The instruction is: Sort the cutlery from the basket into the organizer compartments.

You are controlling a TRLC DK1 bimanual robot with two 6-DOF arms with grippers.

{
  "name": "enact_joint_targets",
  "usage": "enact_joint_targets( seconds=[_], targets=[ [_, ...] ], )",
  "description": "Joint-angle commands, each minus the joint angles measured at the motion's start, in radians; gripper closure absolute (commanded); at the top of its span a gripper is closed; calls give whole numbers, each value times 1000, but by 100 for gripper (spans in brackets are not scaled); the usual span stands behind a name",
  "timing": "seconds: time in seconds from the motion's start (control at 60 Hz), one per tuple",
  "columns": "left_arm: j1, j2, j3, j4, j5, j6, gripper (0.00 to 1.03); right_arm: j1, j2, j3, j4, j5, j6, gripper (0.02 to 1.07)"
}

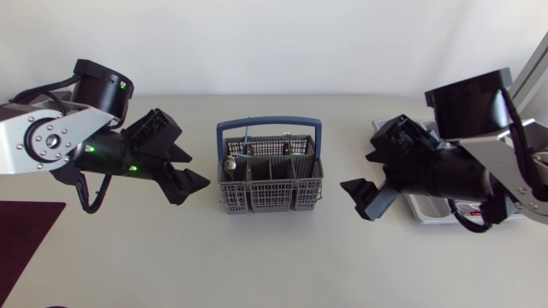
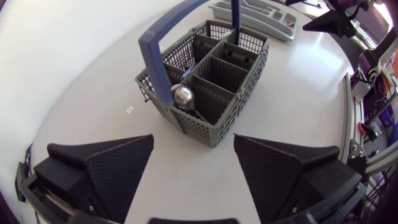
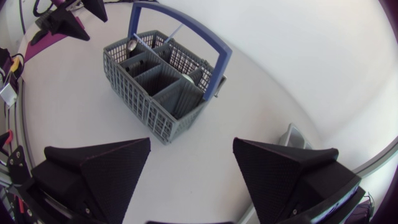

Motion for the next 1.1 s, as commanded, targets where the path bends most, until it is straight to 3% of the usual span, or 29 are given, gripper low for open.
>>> enact_joint_targets(
  seconds=[0.0, 0.383, 0.783, 0.95, 1.083],
  targets=[
    [13, 35, -25, 17, 17, 33, 15, 60, 55, 50, 16, 21, 96, 12],
    [86, 116, -8, 65, 128, 58, 15, 242, 251, 212, 65, 48, 277, 16],
    [111, 187, 23, 96, 189, 68, 15, 241, 401, 320, 75, -103, 384, 16],
    [111, 210, 24, 120, 192, 68, 15, 255, 478, 366, 79, -105, 424, 17],
    [109, 224, 26, 129, 198, 68, 15, 278, 504, 386, 114, -103, 464, 29]
  ],
)
